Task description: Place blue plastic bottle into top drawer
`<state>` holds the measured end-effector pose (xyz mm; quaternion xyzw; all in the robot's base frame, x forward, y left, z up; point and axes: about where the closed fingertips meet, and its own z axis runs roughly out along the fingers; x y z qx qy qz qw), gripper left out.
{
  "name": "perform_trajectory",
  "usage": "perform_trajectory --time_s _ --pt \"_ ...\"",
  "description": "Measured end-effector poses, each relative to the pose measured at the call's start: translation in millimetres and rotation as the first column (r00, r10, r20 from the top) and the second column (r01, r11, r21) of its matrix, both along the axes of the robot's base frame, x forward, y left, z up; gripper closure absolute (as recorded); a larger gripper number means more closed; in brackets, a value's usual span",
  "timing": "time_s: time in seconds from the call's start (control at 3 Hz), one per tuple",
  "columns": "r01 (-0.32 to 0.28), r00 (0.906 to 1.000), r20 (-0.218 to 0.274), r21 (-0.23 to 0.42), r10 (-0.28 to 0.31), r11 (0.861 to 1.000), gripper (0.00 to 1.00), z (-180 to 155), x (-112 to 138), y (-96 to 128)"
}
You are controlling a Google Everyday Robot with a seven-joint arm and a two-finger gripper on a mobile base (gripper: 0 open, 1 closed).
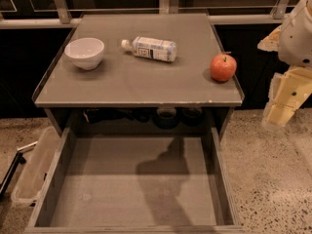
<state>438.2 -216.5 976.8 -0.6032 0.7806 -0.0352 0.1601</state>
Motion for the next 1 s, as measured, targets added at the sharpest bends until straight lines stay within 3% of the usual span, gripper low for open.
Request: perform_trajectory --time_s 0.67,1.0 --pt "-0.016 0.9995 0.028 0.004 0.016 1.0 0.0 2.2 9.8 11.7" --pt "-0.065 0.9951 0.078 0.058 0.061 0.996 0.0 2.1 45.6 34.5"
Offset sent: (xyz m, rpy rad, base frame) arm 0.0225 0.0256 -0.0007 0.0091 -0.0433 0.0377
